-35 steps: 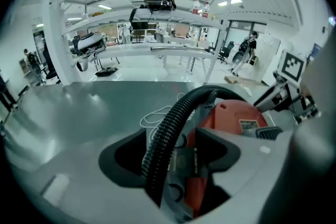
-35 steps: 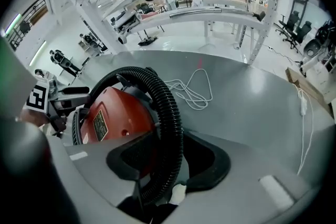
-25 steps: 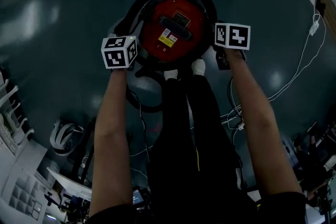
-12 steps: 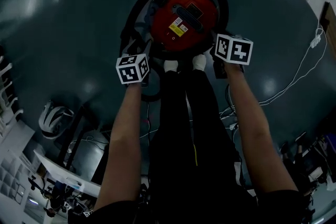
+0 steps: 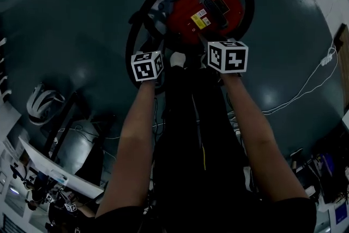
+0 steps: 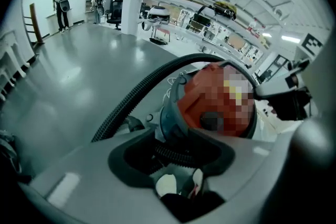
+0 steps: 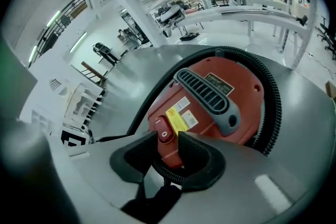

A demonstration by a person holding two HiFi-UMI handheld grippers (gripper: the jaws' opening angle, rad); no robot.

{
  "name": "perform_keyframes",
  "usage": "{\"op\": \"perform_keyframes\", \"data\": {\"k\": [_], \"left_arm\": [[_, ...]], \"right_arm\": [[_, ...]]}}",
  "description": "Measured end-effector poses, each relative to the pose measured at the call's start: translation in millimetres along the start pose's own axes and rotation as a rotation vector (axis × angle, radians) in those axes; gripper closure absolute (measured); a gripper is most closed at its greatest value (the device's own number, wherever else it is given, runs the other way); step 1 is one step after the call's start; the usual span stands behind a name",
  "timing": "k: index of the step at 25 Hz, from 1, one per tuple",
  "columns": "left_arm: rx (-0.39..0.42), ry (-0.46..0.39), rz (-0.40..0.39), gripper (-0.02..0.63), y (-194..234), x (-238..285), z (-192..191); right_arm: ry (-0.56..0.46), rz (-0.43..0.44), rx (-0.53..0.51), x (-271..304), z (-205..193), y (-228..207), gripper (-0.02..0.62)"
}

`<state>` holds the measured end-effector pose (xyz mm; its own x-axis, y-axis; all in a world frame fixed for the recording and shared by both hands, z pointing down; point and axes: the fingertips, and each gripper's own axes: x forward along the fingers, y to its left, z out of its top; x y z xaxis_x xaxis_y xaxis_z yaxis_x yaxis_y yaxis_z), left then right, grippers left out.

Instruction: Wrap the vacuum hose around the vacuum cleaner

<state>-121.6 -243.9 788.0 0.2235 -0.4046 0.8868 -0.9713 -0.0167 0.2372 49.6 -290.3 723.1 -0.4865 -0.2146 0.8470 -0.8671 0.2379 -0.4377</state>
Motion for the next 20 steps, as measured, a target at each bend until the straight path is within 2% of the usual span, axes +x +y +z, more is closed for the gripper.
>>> {"op": "perform_keyframes", "data": {"k": [5, 12, 18, 20], "left_arm": [[-0.018, -0.008, -0.012, 0.411, 1.2, 0.7, -11.3], [0.001, -0.115, -0.089, 0.512, -26.2, -14.8, 11.7], [0.010, -0.144, -0.154, 0.586, -48.7, -24.2, 32.6], [0.010, -0.139, -0.163, 0.595, -53.6, -26.6, 34.6]], "right_arm": [[0.038, 0.021, -0.066, 15.3, -10.1, 17.7, 0.477], [0.040, 0.010, -0.060, 14.9, -10.6, 21.0, 0.500], [0.003, -0.016, -0.050, 5.7, -2.9, 19.6, 0.598], [-0.013, -0.013, -0.046, 1.7, -0.8, 20.5, 0.598]]}}
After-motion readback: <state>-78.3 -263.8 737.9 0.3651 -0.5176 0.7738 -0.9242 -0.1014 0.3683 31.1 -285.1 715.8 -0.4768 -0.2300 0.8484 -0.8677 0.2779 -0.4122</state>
